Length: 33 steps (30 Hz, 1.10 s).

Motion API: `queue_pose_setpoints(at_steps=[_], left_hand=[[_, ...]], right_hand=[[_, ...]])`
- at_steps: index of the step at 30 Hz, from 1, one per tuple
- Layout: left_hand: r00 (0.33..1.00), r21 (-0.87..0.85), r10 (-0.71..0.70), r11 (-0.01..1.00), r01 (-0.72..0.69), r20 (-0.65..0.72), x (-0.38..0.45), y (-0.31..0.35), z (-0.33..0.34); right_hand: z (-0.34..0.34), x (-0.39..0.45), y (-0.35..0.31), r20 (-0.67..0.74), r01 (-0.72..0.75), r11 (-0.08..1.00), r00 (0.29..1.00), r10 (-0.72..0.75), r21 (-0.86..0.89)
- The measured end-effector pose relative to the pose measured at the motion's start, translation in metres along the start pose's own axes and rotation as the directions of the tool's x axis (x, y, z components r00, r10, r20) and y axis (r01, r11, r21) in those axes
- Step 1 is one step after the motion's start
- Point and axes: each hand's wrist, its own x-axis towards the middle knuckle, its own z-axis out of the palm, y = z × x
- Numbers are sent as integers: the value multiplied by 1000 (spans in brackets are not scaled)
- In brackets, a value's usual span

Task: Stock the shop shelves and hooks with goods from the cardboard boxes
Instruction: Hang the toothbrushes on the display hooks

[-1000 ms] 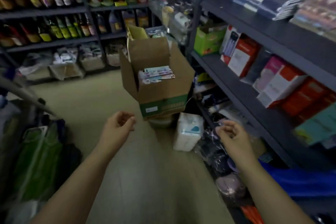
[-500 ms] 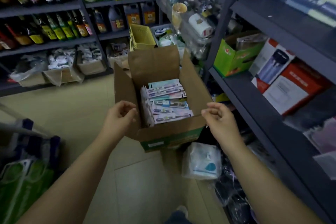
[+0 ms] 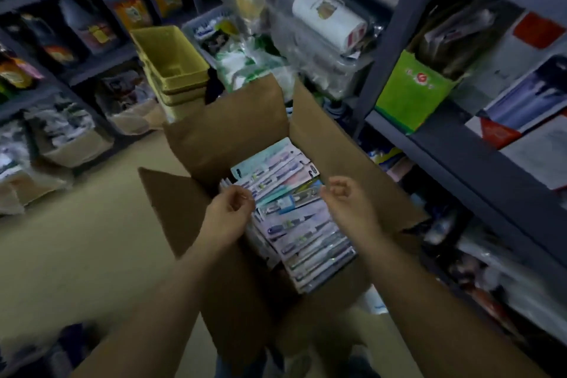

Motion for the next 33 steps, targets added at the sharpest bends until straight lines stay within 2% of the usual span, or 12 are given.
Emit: queue_pose_setpoints(at_steps=[3,6,9,13,16,20,22,27,29,33], left_hand=[[990,45,-68,997,62,125,52,-17,-8],[973,153,-118,984,88,200,95,-36,-15],[964,227,-142,970,89,226,123,-47,-24],[953,245,-180,962,120,243,144,-55,-35],[952,266,-177,958,109,250,152,-59,-32],[953,284,-168,954,94,251,157,-70,-28],[956,245,-169,963,109,239,156,-80,-29],[980,84,-145,987,134,137,150,-103,-46],[984,32,-152,988,150,92,149,-112,-55],[990,-24,-119,992,121,79,150,-127,-63]], right_hand=[[37,22,13,-5,-161,987,987,161,6],[61,38,28,-37,-247,967,969,245,-56],[69,42,38,-78,-345,933,938,338,-102],[72,44,56,-138,-396,918,911,390,-23],[77,49,68,-120,-437,899,893,434,3],[105,58,86,14,-389,912,919,394,-129],[128,62,96,97,-346,925,927,363,-155],[184,83,106,302,-138,926,920,251,-350],[205,93,109,309,-96,917,924,227,-386],[234,101,121,204,-14,860,969,137,-509]])
